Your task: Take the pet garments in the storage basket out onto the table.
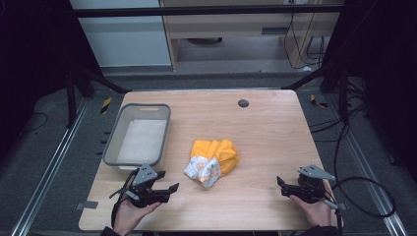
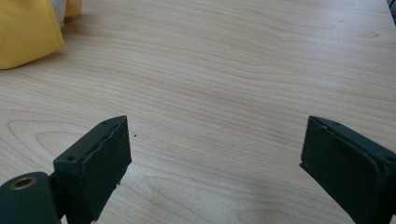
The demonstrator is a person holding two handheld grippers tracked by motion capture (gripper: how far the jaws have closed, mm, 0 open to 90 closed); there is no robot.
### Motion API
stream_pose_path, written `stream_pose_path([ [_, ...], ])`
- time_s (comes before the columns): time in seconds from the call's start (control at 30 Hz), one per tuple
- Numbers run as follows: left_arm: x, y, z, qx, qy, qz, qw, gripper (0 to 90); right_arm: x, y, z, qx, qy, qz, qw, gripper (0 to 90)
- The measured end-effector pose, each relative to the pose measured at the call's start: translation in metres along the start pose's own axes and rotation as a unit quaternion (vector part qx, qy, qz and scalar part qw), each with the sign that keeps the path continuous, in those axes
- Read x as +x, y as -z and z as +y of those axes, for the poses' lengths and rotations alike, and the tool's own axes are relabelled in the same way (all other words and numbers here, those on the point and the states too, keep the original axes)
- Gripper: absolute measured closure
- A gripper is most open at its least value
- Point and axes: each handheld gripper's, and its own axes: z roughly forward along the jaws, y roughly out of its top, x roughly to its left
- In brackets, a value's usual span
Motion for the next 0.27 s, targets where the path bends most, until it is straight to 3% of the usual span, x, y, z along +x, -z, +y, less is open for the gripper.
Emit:
stream_pose_path([
  [0.27,0.013,0.01,-0.018,0.003,0.016,0.017,0.9997,31.3,0.001,0.0,-0.001,0.003,0.001,0.001,1.0,7.8],
])
